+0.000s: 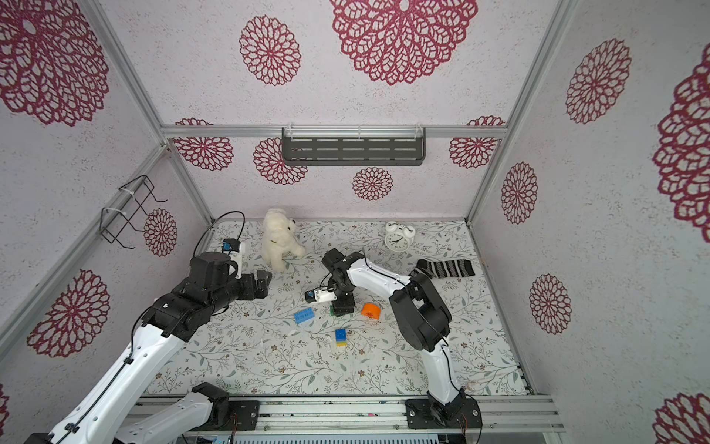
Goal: Assemble an ice cream with lego
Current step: Pick up the lego brick from the center of the board.
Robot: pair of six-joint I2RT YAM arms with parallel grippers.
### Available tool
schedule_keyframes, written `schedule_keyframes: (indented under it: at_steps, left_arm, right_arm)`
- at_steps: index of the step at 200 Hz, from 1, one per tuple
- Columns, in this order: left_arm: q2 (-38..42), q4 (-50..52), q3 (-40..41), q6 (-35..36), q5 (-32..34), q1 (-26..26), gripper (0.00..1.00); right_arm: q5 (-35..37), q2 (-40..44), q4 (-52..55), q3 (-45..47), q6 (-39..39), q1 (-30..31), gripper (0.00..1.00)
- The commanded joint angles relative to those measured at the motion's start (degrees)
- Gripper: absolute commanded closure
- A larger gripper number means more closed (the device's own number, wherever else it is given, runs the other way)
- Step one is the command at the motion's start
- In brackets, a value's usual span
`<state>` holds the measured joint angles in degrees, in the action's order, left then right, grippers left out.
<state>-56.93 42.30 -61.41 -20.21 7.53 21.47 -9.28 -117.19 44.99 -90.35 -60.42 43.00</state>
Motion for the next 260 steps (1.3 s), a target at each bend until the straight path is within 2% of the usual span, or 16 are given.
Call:
schedule_keyframes:
  at_steps: [1, 61, 113, 184, 260]
  left_arm:
    - [0.37, -1.41, 0.24, -0.10, -1.49, -0.95, 0.03]
    - [-0.03, -1.61, 0.41, -0.16, -2.77, -1.86, 0.03]
    - [-0.28, -1.78, 0.41, 0.01, -3.61, -2.52, 0.03]
    - [-0.55, -2.09, 0.45, -0.07, -4.53, -3.36, 0.02]
    - [-1.07, -2.28, 0.41, -0.03, -6.02, -4.25, 0.02]
  right_arm:
    - [-0.99, -0.48, -0.92, 0.73, 1.80, 0.06, 0.25]
    - [1.05, -1.44, -1.53, 1.31, 3.12, 0.06, 0.26]
    - [2.05, -1.73, -0.35, 1.53, 3.47, -0.13, 0.31]
    - [2.69, -1.82, 0.49, 1.32, 3.56, -0.74, 0.48]
    - [1.79, -1.82, 0.63, 0.31, 3.85, -0.83, 0.46]
